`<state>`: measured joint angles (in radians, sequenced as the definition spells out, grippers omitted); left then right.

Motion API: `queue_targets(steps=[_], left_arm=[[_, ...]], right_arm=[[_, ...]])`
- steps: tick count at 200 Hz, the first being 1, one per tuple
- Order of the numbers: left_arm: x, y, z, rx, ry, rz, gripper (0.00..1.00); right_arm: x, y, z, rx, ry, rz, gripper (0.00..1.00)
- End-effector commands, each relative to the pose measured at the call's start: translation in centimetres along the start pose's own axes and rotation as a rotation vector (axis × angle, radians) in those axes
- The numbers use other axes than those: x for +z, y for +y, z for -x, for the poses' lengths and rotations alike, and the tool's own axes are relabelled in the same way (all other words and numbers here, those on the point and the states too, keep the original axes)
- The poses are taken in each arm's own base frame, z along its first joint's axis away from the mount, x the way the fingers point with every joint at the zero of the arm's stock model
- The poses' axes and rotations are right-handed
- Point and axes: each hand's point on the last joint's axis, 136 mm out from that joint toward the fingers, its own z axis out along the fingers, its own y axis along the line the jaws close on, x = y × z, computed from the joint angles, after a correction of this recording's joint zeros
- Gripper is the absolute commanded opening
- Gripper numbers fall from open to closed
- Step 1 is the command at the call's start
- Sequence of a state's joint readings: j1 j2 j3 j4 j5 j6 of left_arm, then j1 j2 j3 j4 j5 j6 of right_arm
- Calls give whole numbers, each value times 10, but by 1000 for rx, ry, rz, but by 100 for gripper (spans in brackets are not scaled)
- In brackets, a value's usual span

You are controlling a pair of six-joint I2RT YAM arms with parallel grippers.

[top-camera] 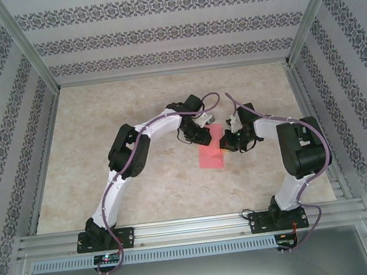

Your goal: Fold a paper plane with a square sheet of paper (pick it up from the middle)

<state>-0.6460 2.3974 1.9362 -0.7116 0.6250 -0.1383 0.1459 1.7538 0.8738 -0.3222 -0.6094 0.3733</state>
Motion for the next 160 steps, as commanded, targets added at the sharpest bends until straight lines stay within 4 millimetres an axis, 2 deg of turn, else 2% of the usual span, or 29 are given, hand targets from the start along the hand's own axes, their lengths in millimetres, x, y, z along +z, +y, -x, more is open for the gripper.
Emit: queue_targets(steps=[1,29,57,109,160], left_arm=[[-6,-7,7,-28,-2,-37,16],[-16,-15,21,-31,-40,-56,18],[-15,-8,27,-36,-46,-35,19],[0,16,20,-43,12,51,18],[6,28,8,-29,64,94,16]], right_arm=[[2,-11,-3,12,29,-40,0],[4,-11,-5,10,48,-54,0],[4,-11,-6,8,48,-60,0],[0,-7,-5,-5,30,-51,0],[-3,-5,-2,-14,12,-49,0]])
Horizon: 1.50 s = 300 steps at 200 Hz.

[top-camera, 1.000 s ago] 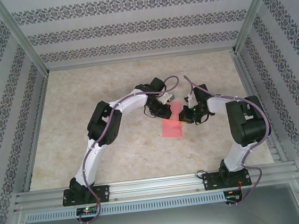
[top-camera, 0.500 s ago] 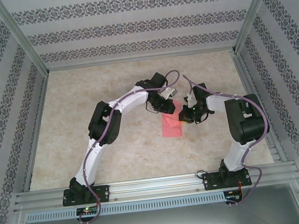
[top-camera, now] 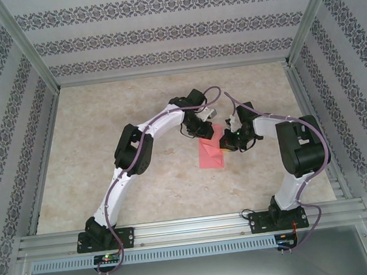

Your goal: Fold a paper plane with a square sheet of paper (pick it up from the middle)

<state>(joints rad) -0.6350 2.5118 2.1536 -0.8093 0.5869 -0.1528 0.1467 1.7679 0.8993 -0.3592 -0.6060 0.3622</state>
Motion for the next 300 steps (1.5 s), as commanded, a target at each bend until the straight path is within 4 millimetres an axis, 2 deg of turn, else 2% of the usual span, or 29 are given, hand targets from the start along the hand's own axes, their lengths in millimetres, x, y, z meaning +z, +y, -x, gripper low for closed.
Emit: queue_targets(steps=[1,43,113,240,300], left_arm=[[5,17,-18,-4,79,56,16],[2,16,-27,22,116,55,16],[11,23,-40,46,152,57,15],[13,24,-36,54,140,51,16],[5,12,-25,62,104,19,19]], right_arm=[[-3,-4,-2,-16,-7,-37,0],[-8,6,2,-37,-16,-5,0],[-7,0,5,-36,-16,-45,0],[-1,-8,6,-24,14,-89,0],[0,-12,1,-14,39,-156,0]])
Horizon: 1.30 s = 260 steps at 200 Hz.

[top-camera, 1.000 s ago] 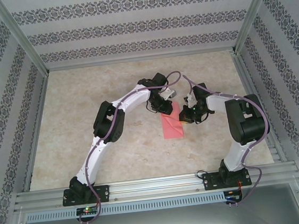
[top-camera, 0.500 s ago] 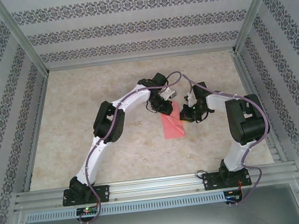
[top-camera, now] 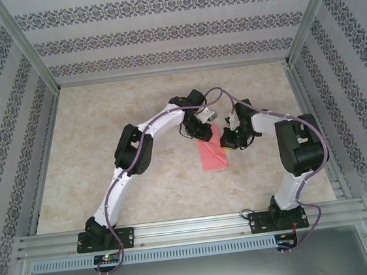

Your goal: Fold a paper plane with a square sheet of paper (pick it up from the middle)

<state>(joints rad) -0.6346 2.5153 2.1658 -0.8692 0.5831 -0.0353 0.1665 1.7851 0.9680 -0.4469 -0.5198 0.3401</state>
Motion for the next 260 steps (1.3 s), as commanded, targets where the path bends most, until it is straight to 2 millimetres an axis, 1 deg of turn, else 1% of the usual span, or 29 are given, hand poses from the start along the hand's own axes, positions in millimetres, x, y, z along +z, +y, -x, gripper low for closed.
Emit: queue_targets(steps=[1,26,53,82,114,141,166,191,212,229,260], left_arm=[[7,9,-16,-30,60,7,19],[2,3,-11,-29,44,-10,20],[-8,-4,-4,-34,13,-34,21],[-26,-9,7,-35,-32,-34,25],[-53,-15,18,-31,-87,-18,29],[-70,-21,19,-32,-117,-17,31],[-81,-38,17,-55,-145,-86,30],[-77,-51,10,-100,-141,-171,28],[-65,-56,4,-119,-121,-204,24],[-55,-60,-4,-119,-95,-208,23],[-34,-56,-13,-131,-56,-201,21]], right_arm=[[3,-9,-5,6,30,-66,0],[5,-10,-7,4,37,-98,0],[6,-11,-9,6,46,-117,0],[6,-12,-9,3,50,-145,0],[7,-12,-11,-2,59,-166,0],[8,-13,-12,-5,63,-179,0],[8,-12,-12,-10,65,-180,0],[9,-12,-13,-11,67,-177,0],[12,-11,-13,-9,72,-171,0],[14,-11,-15,-7,75,-168,0],[13,-8,-13,-11,71,-165,0]])
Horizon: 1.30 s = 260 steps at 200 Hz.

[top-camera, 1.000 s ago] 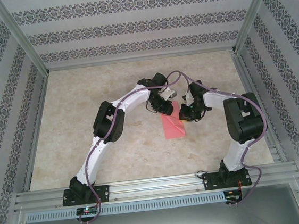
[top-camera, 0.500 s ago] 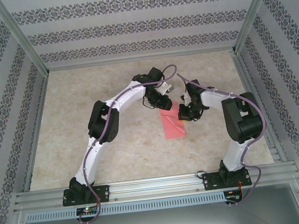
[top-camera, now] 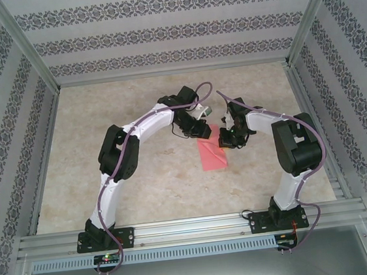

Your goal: Fold a paper plane with a square sheet of paper (pick it up from the middle)

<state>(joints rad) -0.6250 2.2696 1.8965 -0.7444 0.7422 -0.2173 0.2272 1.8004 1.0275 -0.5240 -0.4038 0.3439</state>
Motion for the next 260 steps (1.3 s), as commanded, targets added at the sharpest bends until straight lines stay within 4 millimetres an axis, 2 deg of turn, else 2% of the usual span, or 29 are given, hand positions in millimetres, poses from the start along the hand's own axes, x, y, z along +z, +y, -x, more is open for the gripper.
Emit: queue_targets(steps=[1,54,87,164,213,260], left_arm=[[18,-4,-3,-1,16,-33,21],[36,2,-18,3,69,-30,21],[44,16,-25,-12,92,13,21],[52,34,-28,-17,111,70,21],[58,43,-38,-25,147,89,21],[61,62,-52,-25,198,160,21]], right_arm=[[11,-8,-12,21,55,-48,0],[10,-7,-11,18,51,-52,0],[10,-6,-11,14,52,-49,0],[10,-4,-12,9,53,-41,0],[6,1,-7,-4,34,-32,0],[-1,7,-1,-11,-3,-12,0]])
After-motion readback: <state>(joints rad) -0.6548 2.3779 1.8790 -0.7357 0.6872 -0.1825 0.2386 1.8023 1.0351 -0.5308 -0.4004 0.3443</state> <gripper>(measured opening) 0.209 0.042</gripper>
